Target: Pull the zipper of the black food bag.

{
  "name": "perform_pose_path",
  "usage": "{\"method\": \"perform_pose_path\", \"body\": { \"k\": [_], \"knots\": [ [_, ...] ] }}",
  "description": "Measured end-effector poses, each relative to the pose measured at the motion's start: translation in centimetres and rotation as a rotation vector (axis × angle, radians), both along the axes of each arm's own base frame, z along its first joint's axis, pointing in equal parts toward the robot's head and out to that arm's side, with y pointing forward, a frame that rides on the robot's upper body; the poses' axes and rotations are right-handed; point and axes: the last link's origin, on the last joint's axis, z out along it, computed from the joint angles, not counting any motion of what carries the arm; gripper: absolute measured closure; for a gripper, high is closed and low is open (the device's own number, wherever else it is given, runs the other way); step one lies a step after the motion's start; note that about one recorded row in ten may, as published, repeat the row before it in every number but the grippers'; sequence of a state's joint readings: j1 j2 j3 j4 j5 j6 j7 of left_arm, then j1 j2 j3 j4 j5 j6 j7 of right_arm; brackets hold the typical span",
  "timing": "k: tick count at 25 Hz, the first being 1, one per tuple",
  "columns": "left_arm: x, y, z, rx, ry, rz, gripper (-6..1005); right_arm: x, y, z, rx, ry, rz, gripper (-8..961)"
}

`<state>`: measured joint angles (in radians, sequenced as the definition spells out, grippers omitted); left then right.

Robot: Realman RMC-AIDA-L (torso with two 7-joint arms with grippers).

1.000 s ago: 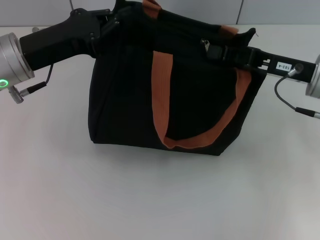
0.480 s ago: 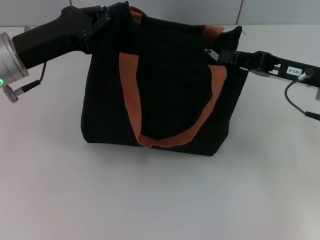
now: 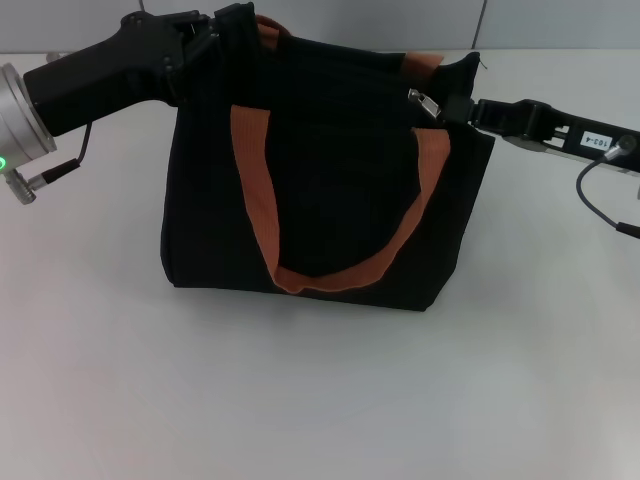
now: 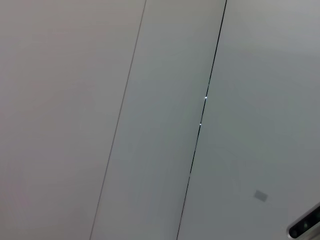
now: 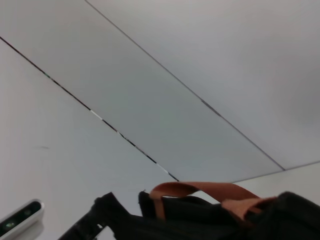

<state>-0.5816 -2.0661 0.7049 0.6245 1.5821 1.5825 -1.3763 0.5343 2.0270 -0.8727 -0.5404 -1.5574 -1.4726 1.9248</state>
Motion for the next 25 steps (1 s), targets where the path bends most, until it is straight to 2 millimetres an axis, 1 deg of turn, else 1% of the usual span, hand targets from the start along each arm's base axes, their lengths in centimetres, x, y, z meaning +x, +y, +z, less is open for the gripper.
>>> {"method": "perform_pose_path", "body": {
  "k": [3,4,5,7,9,10,13,15,17,18,19,20,21,25],
  "knots": [
    [0.0,0.0,0.0,-0.001,0.000,-0.001,973,-0.1,-0.2,0.4,0.018,0.027,0.010,954],
    [0.1,0.0,-0.1,-0.002,0.000,-0.003,973,-0.1,-0.2,0.7,0.032,0.044,0.014,954],
    [0.1,0.0,-0.1,-0.003,0.001,-0.004,973,0.1,-0.6,1.5,0.076,0.086,0.021,955],
    [0.2,0.0,-0.2,-0.005,0.002,-0.007,973,0.3,-0.8,1.8,0.094,0.102,0.023,955],
    [0.2,0.0,-0.2,-0.005,0.002,-0.007,973,0.9,-1.2,2.5,0.130,0.134,0.008,942],
    [0.1,0.0,-0.1,-0.004,0.001,-0.004,972,1.5,-1.7,2.9,0.150,0.149,-0.013,929],
    [0.1,0.0,-0.1,-0.004,0.001,-0.003,972,2.1,-2.1,3.2,0.163,0.156,-0.028,890],
    [0.1,-0.1,-0.2,-0.007,0.002,-0.004,972,2.5,-2.8,3.2,0.184,0.154,-0.013,882],
    [0.1,-0.1,-0.3,-0.009,0.003,-0.005,972,2.5,-3.0,3.2,0.191,0.153,-0.003,874],
    [0.1,-0.1,-0.3,-0.011,0.002,-0.006,972,2.4,-3.5,3.1,0.218,0.150,0.037,870],
    [0.1,-0.1,-0.3,-0.011,0.002,-0.006,972,2.4,-3.5,3.1,0.218,0.150,0.037,866],
    [0.1,-0.2,-0.3,-0.011,0.004,-0.010,972,2.3,-4.1,3.0,0.255,0.151,0.079,862],
    [0.1,-0.2,-0.3,-0.011,0.004,-0.010,972,2.3,-4.1,3.0,0.255,0.151,0.079,850],
    [-0.3,-0.7,-0.6,0.012,0.024,-0.039,972,2.2,-5.5,2.8,0.335,0.173,0.160,800]
  ]
}}
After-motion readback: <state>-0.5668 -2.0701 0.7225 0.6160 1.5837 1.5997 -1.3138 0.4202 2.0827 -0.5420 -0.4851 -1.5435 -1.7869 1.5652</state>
